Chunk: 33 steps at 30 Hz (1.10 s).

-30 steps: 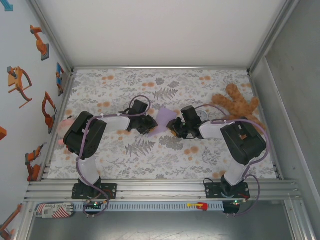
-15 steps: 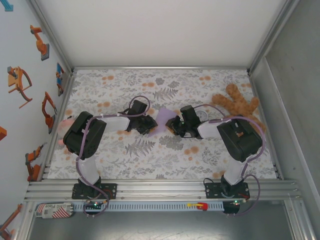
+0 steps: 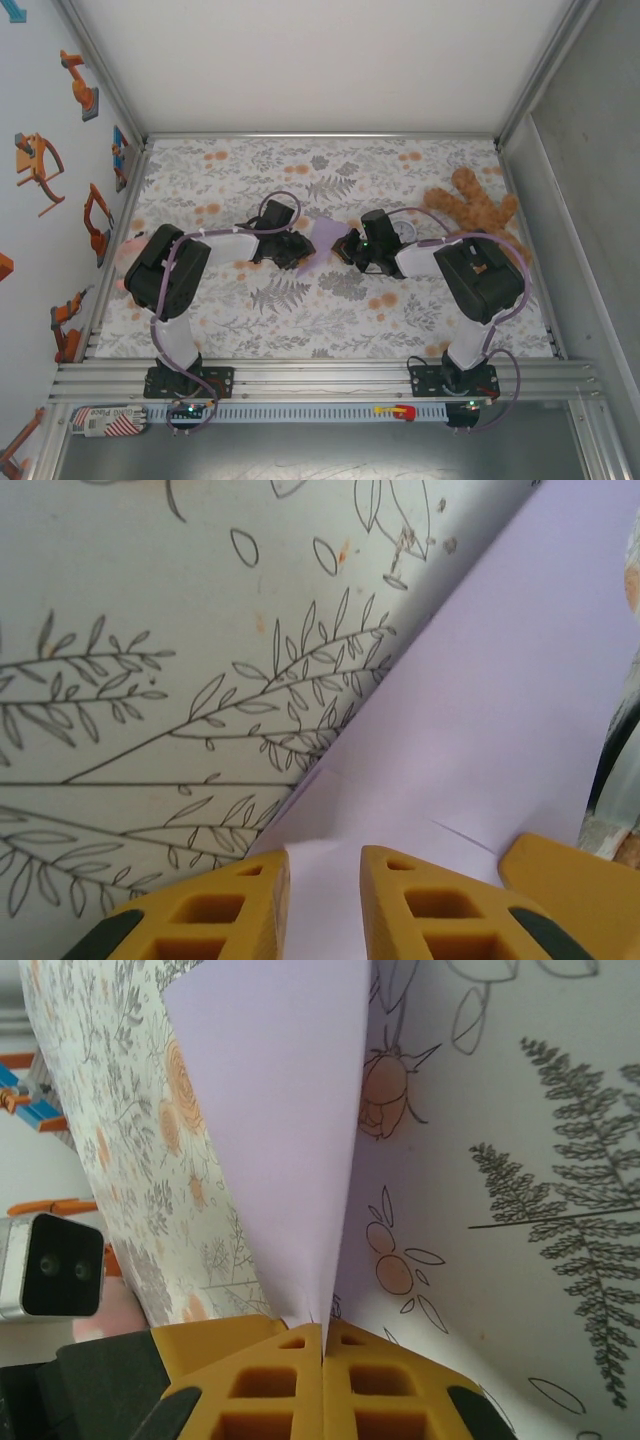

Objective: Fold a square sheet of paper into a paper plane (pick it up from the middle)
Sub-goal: Fold the wing for the fifth time at the center of the table.

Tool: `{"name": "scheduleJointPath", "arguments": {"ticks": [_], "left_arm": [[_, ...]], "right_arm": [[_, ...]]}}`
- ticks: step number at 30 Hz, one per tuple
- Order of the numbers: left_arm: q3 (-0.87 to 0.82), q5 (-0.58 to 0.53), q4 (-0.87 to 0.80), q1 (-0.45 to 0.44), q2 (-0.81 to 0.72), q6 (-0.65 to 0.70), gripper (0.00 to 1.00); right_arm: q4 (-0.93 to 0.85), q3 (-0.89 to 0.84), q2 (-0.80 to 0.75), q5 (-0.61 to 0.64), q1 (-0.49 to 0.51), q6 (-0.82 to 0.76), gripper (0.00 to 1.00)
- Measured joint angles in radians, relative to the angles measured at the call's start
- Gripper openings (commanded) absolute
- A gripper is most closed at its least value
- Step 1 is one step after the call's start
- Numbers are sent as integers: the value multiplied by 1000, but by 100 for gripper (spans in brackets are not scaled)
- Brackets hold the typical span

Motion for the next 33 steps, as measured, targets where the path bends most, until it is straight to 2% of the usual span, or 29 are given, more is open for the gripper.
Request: {"name": "scheduleJointPath", "arguments": {"ticks": [5, 13, 27, 33], "left_arm": [[0, -31, -50, -10, -49, 95, 36], [-23, -150, -27, -79, -195, 356, 49], [-65, -359, 75, -227, -188, 829, 51], [-65, -397, 105, -250, -140, 948, 50]], "right_arm": [[-4, 0, -3, 2, -2, 1, 0], [-76, 0, -67, 20, -11, 2, 0], [-194, 40, -106, -5, -44, 26, 0], [-204, 46, -106, -29, -51, 42, 0]]}}
